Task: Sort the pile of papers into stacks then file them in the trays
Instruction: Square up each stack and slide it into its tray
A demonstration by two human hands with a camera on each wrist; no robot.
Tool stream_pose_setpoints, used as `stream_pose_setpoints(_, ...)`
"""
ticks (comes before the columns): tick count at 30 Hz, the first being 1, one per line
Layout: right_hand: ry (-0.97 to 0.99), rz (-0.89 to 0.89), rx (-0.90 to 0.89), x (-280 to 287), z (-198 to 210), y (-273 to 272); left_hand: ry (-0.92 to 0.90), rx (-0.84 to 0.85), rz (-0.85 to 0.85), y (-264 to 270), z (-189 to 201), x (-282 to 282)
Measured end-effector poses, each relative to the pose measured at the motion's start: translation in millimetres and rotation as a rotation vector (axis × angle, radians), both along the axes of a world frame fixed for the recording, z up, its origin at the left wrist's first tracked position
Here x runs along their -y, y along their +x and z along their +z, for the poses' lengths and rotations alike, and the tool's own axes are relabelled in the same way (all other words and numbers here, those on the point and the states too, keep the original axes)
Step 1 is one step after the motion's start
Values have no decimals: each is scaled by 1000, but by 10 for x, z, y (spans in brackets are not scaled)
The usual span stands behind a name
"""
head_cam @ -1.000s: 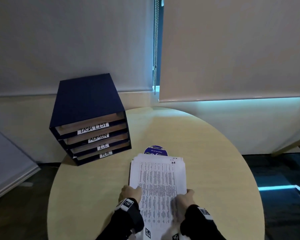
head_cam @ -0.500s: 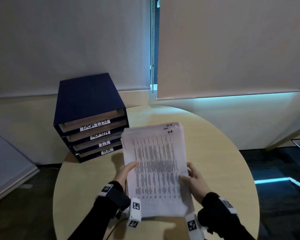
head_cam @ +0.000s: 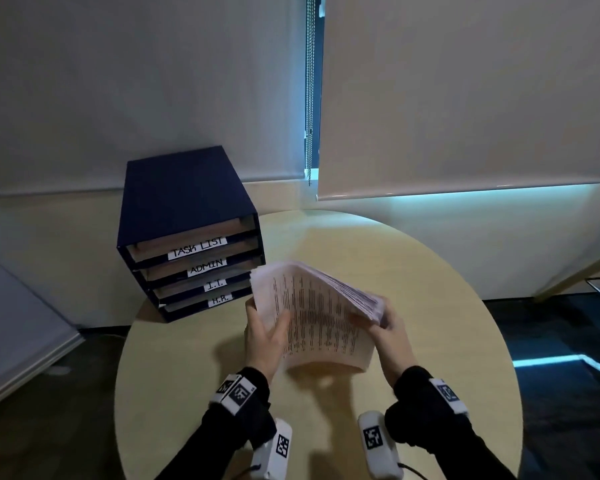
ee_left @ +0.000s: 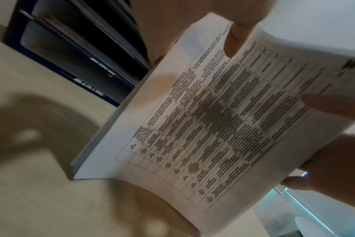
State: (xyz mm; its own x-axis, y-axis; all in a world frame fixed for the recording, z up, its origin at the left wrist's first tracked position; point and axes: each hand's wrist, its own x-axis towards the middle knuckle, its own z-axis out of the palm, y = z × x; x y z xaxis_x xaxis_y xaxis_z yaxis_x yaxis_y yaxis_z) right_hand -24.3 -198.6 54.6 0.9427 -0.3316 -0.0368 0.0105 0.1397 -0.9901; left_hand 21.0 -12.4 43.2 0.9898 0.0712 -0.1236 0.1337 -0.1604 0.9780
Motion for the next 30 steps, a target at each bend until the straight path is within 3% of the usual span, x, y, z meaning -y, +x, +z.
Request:
stream_pose_setpoints(3,-57,-125,107,-37,66,32,-43,-4,24,109,-42,-65)
stream_pose_setpoints(6,-530,-243,227,-58,145,38,-55,-1,21,115,-45,-89)
stream_pose_setpoints(8,-781,-228,307,-28,154,7,-59,45,26,98,-77,-82)
stream_pose_setpoints(13,-1074,-174,226,20,219,-37,-86,62,22,72,-169,-54)
stream_pose_setpoints(20,-1052,-65,172,3,236,-21,-9,-20,20,75,-243,10)
stream_pose_setpoints(22,-1108,-110,88,26,335,2,83,44,-15,86,-193,13)
stream_pose_setpoints(24,-1310,-214,-13,35,497,29,177,113,-105,108,-102,18)
stream_pose_setpoints(26,-1411,-128,-65,34,689,87,316,246,-206,153,20,35)
stream_pose_setpoints(28,-1302,90,-102,33,869,174,479,396,-323,183,207,82)
stream_pose_setpoints(30,-1104,159,-79,52,974,279,607,521,-394,177,391,126)
